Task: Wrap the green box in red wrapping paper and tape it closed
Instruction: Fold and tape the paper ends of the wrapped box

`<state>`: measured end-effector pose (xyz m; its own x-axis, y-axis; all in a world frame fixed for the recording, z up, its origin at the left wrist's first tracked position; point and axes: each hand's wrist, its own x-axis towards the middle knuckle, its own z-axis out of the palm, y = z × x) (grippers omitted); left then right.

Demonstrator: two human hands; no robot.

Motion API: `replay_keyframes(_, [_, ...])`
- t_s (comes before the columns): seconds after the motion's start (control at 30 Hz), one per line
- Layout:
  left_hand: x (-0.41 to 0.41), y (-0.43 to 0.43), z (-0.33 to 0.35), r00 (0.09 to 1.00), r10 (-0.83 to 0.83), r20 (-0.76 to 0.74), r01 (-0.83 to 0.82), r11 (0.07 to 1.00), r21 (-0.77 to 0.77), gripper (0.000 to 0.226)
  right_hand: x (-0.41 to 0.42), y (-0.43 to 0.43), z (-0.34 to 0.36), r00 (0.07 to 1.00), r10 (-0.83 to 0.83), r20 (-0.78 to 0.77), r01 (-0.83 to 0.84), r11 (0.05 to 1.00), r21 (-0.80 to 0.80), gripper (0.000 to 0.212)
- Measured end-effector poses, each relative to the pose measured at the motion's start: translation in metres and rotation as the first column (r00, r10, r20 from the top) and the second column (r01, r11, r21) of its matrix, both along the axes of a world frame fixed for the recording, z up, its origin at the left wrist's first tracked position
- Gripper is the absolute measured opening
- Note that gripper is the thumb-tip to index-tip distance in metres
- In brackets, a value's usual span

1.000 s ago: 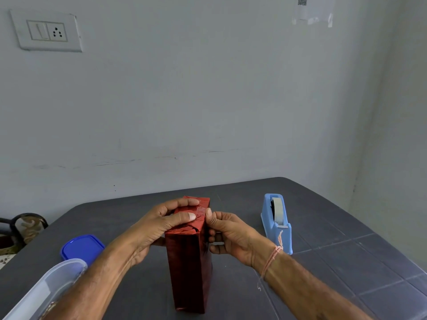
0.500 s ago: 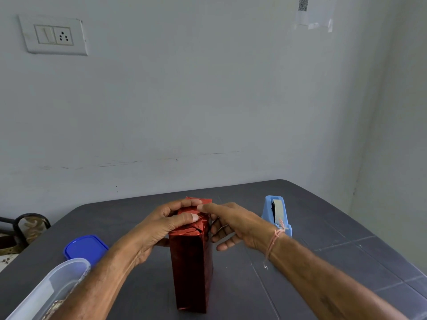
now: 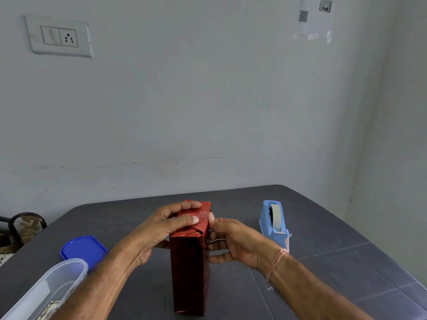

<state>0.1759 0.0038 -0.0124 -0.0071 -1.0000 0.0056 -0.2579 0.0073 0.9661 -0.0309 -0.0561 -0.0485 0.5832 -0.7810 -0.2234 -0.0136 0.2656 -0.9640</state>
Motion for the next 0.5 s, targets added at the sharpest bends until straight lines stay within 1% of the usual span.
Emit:
replay_keyframes(0.1, [-0.001,0.002,0.001,1.000,0.020,-0.010,-0.020,1.000,0.000,0.033,0.007,-0.001,-0.012,0.999,-0.045,0.014,0.045,0.998,0.034,0.035])
replay_keyframes(0.23, [-0.003,0.004,0.001,0.999,0.036,-0.040,-0.037,0.999,-0.011,0.030,0.009,-0.003,-0.013,0.997,-0.064,0.032,0.063,0.997,0.044,0.036])
replay_keyframes(0.3, [-0.004,0.005,0.000,0.998,0.044,-0.053,-0.046,0.999,-0.025,0.030,0.008,0.002,-0.013,0.994,-0.102,0.044,0.101,0.995,0.019,0.034])
replay_keyframes(0.33, [-0.005,0.004,-0.001,0.997,0.053,-0.063,-0.055,0.998,-0.033,0.030,0.007,0.006,-0.014,0.990,-0.130,0.061,0.131,0.991,-0.018,0.035])
replay_keyframes(0.4, [-0.007,0.004,-0.002,0.995,0.075,-0.070,-0.079,0.996,-0.048,0.031,0.007,0.023,-0.015,0.977,-0.181,0.109,0.194,0.972,-0.130,0.045])
replay_keyframes(0.43, [-0.008,0.005,-0.002,0.994,0.085,-0.076,-0.089,0.995,-0.054,0.030,0.006,0.034,-0.016,0.973,-0.189,0.132,0.213,0.956,-0.202,0.051])
replay_keyframes(0.5, [-0.010,0.004,-0.003,0.990,0.099,-0.099,-0.105,0.993,-0.058,0.027,0.005,0.052,-0.019,0.973,-0.178,0.147,0.220,0.905,-0.364,0.057])
